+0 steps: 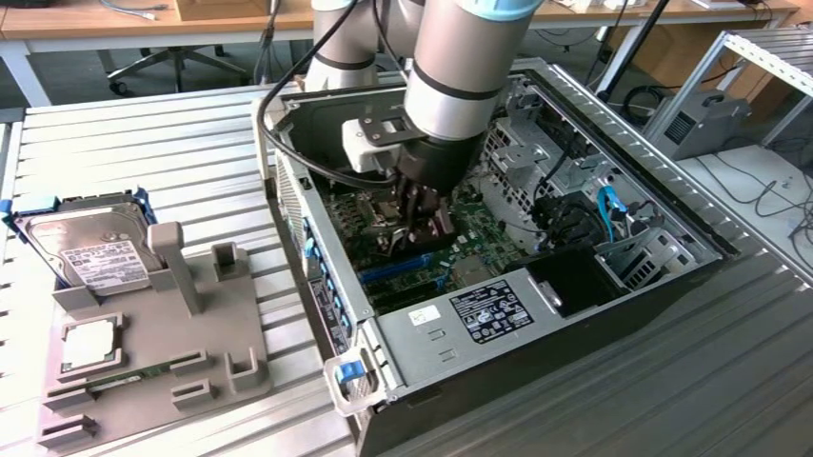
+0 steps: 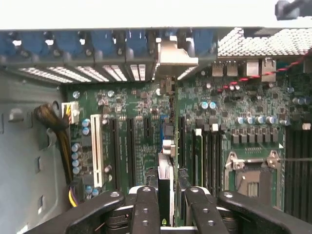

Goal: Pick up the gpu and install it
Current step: 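Insert the gpu into the slot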

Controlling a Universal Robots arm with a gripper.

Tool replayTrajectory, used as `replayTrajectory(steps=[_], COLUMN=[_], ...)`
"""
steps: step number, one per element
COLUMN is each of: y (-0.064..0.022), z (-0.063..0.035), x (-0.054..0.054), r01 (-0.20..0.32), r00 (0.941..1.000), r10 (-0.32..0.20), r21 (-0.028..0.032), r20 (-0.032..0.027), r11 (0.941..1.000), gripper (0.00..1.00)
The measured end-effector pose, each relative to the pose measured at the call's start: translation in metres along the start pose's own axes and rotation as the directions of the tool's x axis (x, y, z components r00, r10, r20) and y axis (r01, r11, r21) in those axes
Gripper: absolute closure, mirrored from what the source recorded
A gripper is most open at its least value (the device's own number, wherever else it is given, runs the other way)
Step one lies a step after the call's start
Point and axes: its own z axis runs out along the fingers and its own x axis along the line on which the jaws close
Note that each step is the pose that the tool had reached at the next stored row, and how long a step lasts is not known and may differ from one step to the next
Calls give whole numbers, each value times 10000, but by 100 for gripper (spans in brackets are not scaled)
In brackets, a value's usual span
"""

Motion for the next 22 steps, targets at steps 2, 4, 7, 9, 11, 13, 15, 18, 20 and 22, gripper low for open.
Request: replayTrajectory(steps=[2, 4, 7, 9, 11, 13, 15, 18, 20, 22], y=[23, 37, 41, 42, 43, 43, 43, 42, 42, 42], z=[35, 66, 81, 86, 86, 87, 86, 89, 103, 120], x=[2, 4, 6, 6, 9, 10, 9, 9, 10, 11], r01=[-11, -19, -22, -24, -26, -26, -26, -25, -25, -25], r00=[10000, 10000, 10000, 10000, 9999, 9999, 9999, 9999, 9999, 9999], r10=[11, 19, 22, 24, 26, 26, 26, 25, 25, 25], r21=[0, 3, 1, 3, 4, 6, 5, 5, 6, 5], r20=[0, -4, -24, -57, -105, -129, -131, -128, -122, -125], r11=[10000, 10000, 10000, 10000, 10000, 10000, 10000, 10000, 10000, 10000], gripper=[74, 74, 74, 74, 74, 74, 74, 74, 74, 74])
